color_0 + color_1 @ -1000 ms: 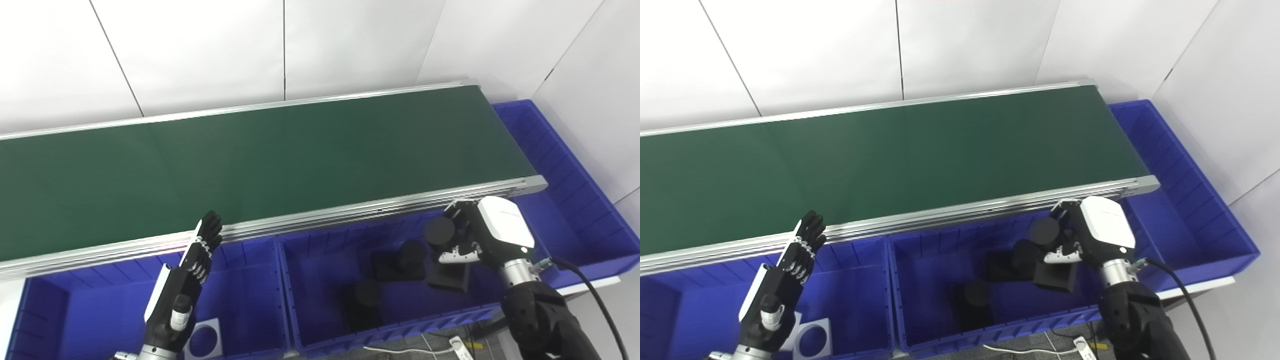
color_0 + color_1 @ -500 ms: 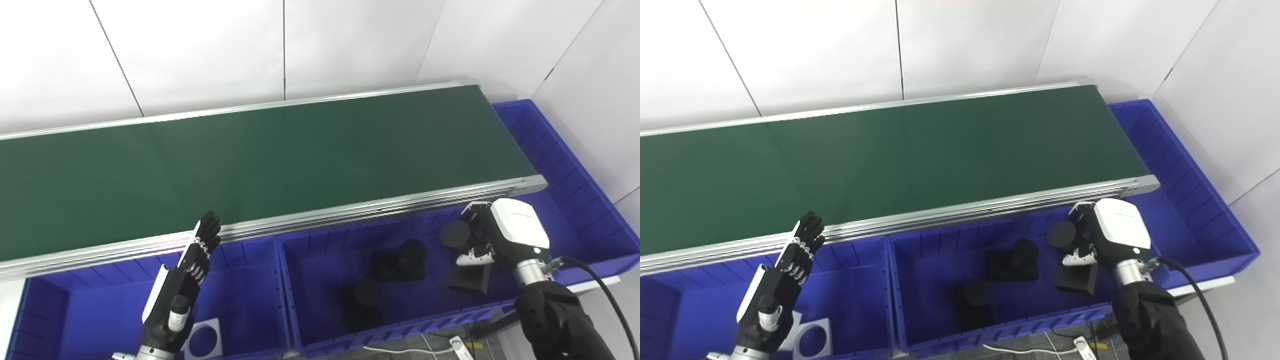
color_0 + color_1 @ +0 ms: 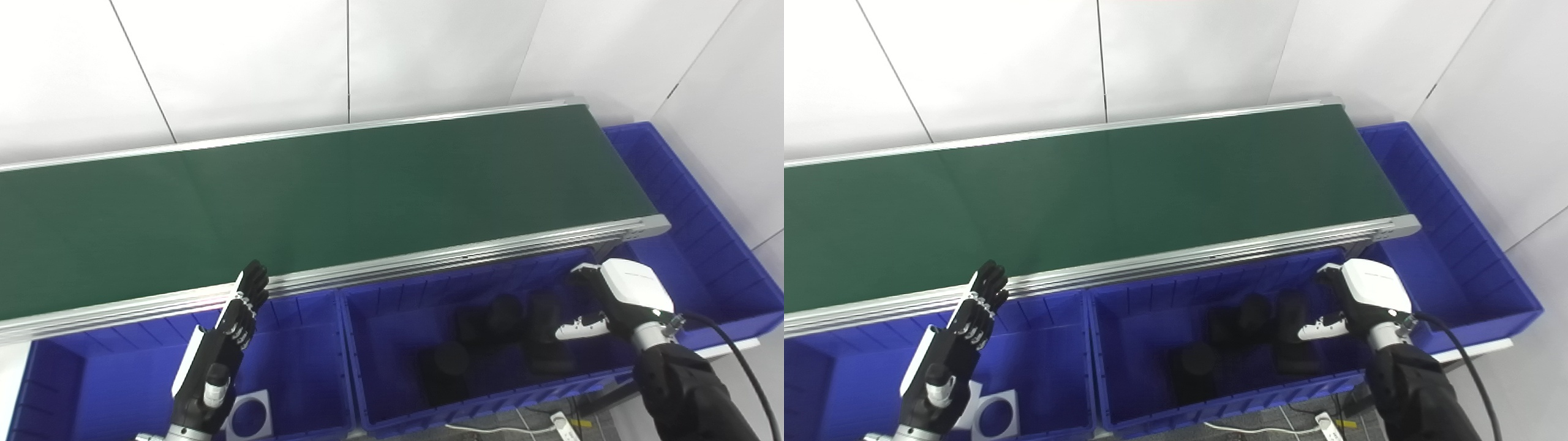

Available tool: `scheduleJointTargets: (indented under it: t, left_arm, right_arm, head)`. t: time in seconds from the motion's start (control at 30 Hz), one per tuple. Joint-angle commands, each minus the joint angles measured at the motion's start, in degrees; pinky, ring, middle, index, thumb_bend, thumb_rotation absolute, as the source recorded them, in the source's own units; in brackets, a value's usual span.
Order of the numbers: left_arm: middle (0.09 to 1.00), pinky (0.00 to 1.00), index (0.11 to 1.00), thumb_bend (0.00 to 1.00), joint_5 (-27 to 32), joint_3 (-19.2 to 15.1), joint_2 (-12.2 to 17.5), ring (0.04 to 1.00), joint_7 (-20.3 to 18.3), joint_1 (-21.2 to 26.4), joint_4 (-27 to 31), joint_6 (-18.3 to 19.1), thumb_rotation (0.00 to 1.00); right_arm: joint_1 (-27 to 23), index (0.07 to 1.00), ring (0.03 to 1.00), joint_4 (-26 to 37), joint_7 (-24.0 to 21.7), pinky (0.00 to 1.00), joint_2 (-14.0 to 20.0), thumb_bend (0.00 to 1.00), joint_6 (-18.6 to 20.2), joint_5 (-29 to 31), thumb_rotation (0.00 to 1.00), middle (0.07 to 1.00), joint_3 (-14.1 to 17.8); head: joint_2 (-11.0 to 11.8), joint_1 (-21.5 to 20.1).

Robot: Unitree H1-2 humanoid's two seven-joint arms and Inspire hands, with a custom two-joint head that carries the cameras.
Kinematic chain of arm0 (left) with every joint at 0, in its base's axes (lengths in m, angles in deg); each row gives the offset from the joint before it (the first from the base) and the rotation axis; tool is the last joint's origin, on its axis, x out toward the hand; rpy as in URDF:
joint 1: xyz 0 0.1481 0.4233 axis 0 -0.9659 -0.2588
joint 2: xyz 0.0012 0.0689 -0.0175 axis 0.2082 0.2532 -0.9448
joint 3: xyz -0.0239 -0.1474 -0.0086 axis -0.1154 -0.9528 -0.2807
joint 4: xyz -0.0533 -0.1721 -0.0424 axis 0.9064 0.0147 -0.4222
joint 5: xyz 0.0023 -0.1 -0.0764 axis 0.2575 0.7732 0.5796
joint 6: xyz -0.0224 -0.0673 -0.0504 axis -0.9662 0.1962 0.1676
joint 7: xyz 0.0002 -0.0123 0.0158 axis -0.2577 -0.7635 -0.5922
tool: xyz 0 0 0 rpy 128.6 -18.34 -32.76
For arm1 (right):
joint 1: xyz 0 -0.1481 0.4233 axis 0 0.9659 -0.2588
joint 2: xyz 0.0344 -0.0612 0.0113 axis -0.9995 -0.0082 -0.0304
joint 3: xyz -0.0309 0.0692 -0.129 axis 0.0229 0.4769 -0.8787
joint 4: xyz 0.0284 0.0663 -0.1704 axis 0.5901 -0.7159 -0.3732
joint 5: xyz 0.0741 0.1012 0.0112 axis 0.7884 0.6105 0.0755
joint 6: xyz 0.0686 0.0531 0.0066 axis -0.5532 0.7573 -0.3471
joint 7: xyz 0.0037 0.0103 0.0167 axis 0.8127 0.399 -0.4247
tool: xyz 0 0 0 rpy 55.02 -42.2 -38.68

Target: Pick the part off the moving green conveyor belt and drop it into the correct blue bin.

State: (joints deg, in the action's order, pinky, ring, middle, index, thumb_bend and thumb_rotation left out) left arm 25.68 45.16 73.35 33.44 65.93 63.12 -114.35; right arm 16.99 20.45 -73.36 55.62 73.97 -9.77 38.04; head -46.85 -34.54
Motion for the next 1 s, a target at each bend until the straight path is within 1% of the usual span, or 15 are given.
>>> scheduleJointTargets:
  t: [0.0, 0.23, 0.3, 0.43, 0.53, 0.57, 0.6, 0.67, 0.7, 0.73, 0.8, 0.87, 0.9, 0.93, 0.97]
  left_arm:
    - [1.0, 1.0, 1.0, 0.87, 0.53, -0.03, -0.25, 1.0, -0.37, 0.33, 0.98, -1.65, 0.99]
    - [1.0, 1.0, 1.0, 0.85, 0.28, -0.02, -0.27, 1.0, -0.39, 0.24, 1.09, -1.65, 1.0]
    - [1.0, 1.0, 1.0, 0.85, 0.35, -0.07, -0.36, 1.0, -0.41, 0.21, 0.98, -1.65, 1.0]
    - [1.0, 1.0, 1.0, 0.84, -0.5, -0.03, -0.36, 1.0, 0.17, -0.12, 1.47, -1.65, 1.0]
    - [1.0, 0.98, 1.0, 0.82, -1.33, -0.07, -0.44, 1.0, 0.72, -0.31, 1.87, -1.64, 1.0]
    - [1.0, 0.98, 1.0, 0.82, -1.54, -0.01, -0.38, 1.0, 0.75, -0.34, 1.92, -1.64, 1.0]
    - [1.0, 0.99, 1.0, 0.82, -1.67, 0.02, -0.33, 1.0, 0.74, -0.36, 1.93, -1.64, 1.0]
    - [1.0, 0.98, 1.0, 0.82, -2.55, 0.08, -0.46, 1.0, 1.31, -0.47, 1.92, -1.62, 1.0]
    - [1.0, 0.98, 1.0, 0.82, -3.05, 0.08, -0.55, 1.0, 1.56, -0.43, 1.76, -1.63, 1.0]
    - [1.0, 0.98, 1.0, 0.83, -3.56, 0.16, -0.62, 0.998, 1.86, -0.42, 1.76, -1.63, 1.0]
    - [1.0, 0.98, 0.999, 0.83, -4.3, 0.41, -0.71, 0.995, 2.31, -0.43, 1.85, -1.62, 1.0]
    - [1.0, 0.98, 0.999, 0.83, -4.58, 0.64, -0.66, 0.995, 2.53, -0.41, 1.86, -1.65, 1.0]
    - [1.0, 0.99, 0.998, 0.83, -4.73, 0.77, -0.63, 0.996, 2.61, -0.35, 1.79, -1.62, 1.0]
    - [1.0, 1.0, 1.0, 0.83, -5.03, 0.93, -0.58, 0.999, 2.81, -0.27, 1.68, -1.61, 1.0]
    - [1.0, 1.0, 0.998, 0.82, -5.25, 1.06, -0.53, 1.0, 2.97, -0.22, 1.61, -1.6, 1.0]
  right_arm:
    - [-0.45, 0.764, 0.736, 2.01, 1.07, 0.57, 1.46, 0.99, 0.74, 0.25, 0.42, 0.798, 0.52]
    - [-0.32, 0.752, 0.727, 2.36, 1.51, 0.56, 2.01, 0.99, 0.06, 0.45, 0.42, 0.784, 0.34]
    - [-0.3, 0.752, 0.726, 2.74, 1.38, 0.56, 2.13, 1.0, 0.19, 0.54, 0.46, 0.779, 0.35]
    - [0.12, 0.754, 0.73, 6.78, 0.41, 0.56, 0.54, 0.99, 1.42, 2.47, 0.45, 0.78, 1.09]
    - [0.4, 0.749, 0.695, 11.7, 0.07, 0.54, -1.65, 1.0, 1.12, 6.69, 0.5, 0.758, 1.84]
    - [0.39, 0.749, 0.694, 13.86, 0.01, 0.54, -2.58, 1.0, 0.9, 8.07, 0.5, 0.757, 1.89]
    - [0.39, 0.746, 0.688, 15.21, -0.04, 0.55, -3.14, 1.0, 0.81, 8.88, 0.49, 0.75, 1.88]
    - [0.21, 0.753, 0.688, 19.88, -0.63, 0.56, -4.98, 0.97, 0.38, 11.9, 0.49, 0.75, 1.57]
    - [0.13, 0.756, 0.689, 22.47, -0.88, 0.57, -6.51, 0.97, 0.38, 14.54, 0.49, 0.751, 1.65]
    - [0.13, 0.758, 0.67, 24.7, -0.77, 0.57, -8.08, 0.96, 0.01, 17.43, 0.48, 0.737, 1.8]
    - [0.32, 0.747, 0.637, 27.31, 0.77, 0.54, -10.88, 0.94, -2.54, 22.96, 0.46, 0.707, 2.01]
    - [0.58, 0.739, 0.623, 28.33, 1.9, 0.53, -12.61, 0.93, -4.38, 25.53, 0.46, 0.691, 1.8]
    - [0.75, 0.739, 0.618, 28.85, 2.26, 0.52, -13.62, 0.91, -5.54, 26.91, 0.48, 0.692, 1.38]
    - [0.9, 0.743, 0.622, 29.18, 2.64, 0.52, -14.68, 0.86, -7.31, 27.94, 0.51, 0.705, 0.47]
    - [0.99, 0.751, 0.632, 29.36, 2.94, 0.52, -15.34, 0.83, -8.56, 28.64, 0.6, 0.724, -0.18]
  head:
    - [-0.08, 0.01]
    - [-0.09, 0.62]
    - [-0.09, 0.76]
    - [-0.18, 1.76]
    - [-0.18, 1.76]
    - [-0.27, 4.29]
    - [-0.27, 4.29]
    - [0.0, 6.42]
    - [-0.08, 9.07]
    - [0.0, 10.22]
    - [0.02, 11.3]
    - [-0.05, 15.21]
    - [-0.05, 15.21]
    - [-0.12, 16.84]
    - [-0.12, 16.84]
